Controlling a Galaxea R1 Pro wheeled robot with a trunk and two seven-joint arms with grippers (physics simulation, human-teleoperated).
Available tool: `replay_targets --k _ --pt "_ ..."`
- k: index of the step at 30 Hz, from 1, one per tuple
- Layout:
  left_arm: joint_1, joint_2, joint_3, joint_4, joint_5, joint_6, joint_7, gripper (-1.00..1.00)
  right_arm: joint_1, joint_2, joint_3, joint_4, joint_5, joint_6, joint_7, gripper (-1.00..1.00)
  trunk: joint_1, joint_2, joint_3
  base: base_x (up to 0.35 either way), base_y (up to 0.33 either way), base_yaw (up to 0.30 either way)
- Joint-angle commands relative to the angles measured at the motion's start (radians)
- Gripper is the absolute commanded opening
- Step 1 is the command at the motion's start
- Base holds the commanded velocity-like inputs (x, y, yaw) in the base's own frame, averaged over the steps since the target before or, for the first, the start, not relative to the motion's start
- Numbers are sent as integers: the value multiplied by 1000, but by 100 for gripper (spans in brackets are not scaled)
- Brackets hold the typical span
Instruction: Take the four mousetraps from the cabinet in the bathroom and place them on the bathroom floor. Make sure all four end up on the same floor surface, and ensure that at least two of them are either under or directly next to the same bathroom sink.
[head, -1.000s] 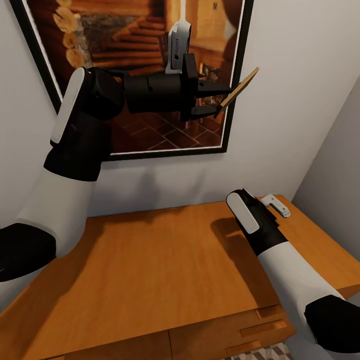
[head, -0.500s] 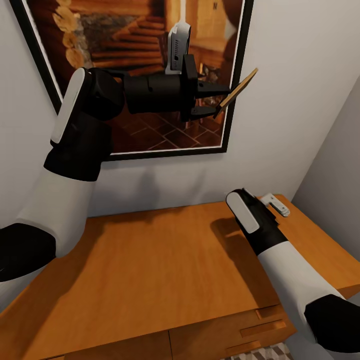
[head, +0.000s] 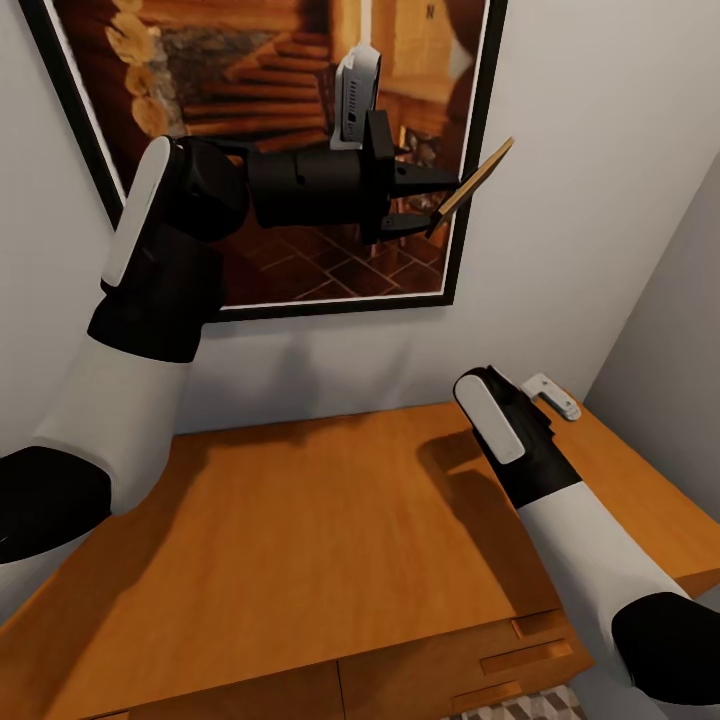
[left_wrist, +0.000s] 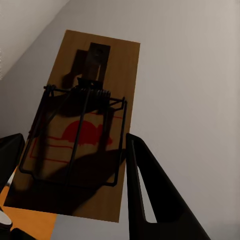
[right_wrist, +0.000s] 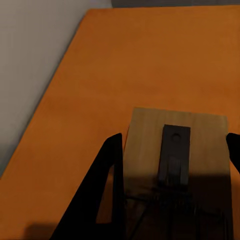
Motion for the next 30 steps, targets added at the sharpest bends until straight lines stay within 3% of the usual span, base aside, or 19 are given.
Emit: replay_targets --k 1,14,30 --pt "-1 0 0 0 9 1 9 -100 -1 -1 3 -2 -6 11 -6 -100 0 -1 -1 0 0 0" --pt "-1 0 0 2 8 1 9 -100 -12 -2 3 -55 -5 87 -6 -100 0 -1 -1 0 0 0" --pt "-1 0 0 0 9 1 9 -100 -15 -5 6 -113 -10 96 -6 -100 0 -1 -1 0 0 0"
